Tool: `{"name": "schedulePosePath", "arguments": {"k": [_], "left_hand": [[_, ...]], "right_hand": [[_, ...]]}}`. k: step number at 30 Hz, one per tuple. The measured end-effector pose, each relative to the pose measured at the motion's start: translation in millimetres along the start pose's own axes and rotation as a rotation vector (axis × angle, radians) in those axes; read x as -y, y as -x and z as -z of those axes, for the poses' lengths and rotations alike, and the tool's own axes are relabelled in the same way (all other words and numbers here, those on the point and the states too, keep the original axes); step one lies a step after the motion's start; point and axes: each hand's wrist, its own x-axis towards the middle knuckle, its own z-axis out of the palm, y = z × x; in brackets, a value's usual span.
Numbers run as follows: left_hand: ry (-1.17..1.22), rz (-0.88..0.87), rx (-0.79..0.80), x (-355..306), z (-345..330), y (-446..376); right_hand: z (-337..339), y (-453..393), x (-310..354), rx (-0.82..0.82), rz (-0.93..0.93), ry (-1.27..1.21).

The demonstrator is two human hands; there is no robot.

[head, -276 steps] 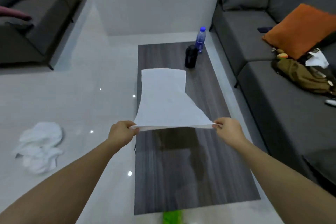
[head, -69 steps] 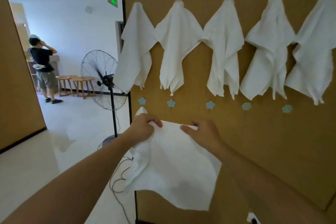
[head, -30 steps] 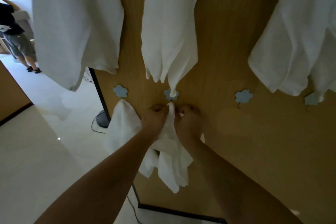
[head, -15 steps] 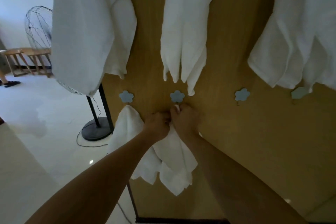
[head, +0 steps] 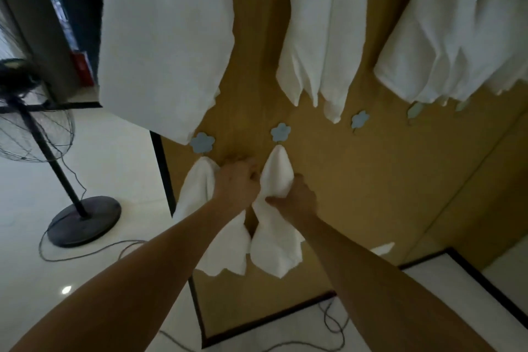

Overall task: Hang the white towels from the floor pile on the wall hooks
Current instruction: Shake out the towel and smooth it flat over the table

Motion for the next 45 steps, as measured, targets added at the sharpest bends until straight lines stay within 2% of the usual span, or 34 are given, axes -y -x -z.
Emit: {"name": "schedulePosePath", "arguments": {"k": [4, 8, 13, 16, 23, 29, 37, 45], "left_hand": [[0.06, -0.113, 0.051, -32.4, -10.5, 10.0], [0.097, -0.327, 0.083, -90.9, -24.7, 26.0], [0.128, -0.454, 0.226, -202.8, -53.5, 76.1], [0.165, -0.596, 0.331, -278.2, -74.7, 126.4], [0.27, -0.896, 0.562, -452.7, -122.5, 313.5], [0.279, -1.113, 0.746, -575.4, -146.5, 503.3], [0.275, -1.448, 0.997, -679.9, -160.5, 749.7], [0.284, -1.815, 1.197, -779.0, -189.2, 978.5]], "right_hand": [[29.3, 26.3, -12.6, -0.058, 0.003, 0.077], [76.2, 61.4, -48.7, -0.164, -0.025, 0.18], [165.2, 138.1, -116.8, -0.277, -0.142, 0.305], [222.5, 205.0, -168.6, -0.347, -0.263, 0.323], [333.8, 416.1, -302.4, -0.53, -0.581, 0.33], [393.7, 623.4, -387.0, -0.69, -0.879, 0.324], [406.5, 869.5, -457.8, -0.888, -1.297, 0.211], [409.2, 1074.2, -535.3, -1.027, -1.667, 0.069]]}}
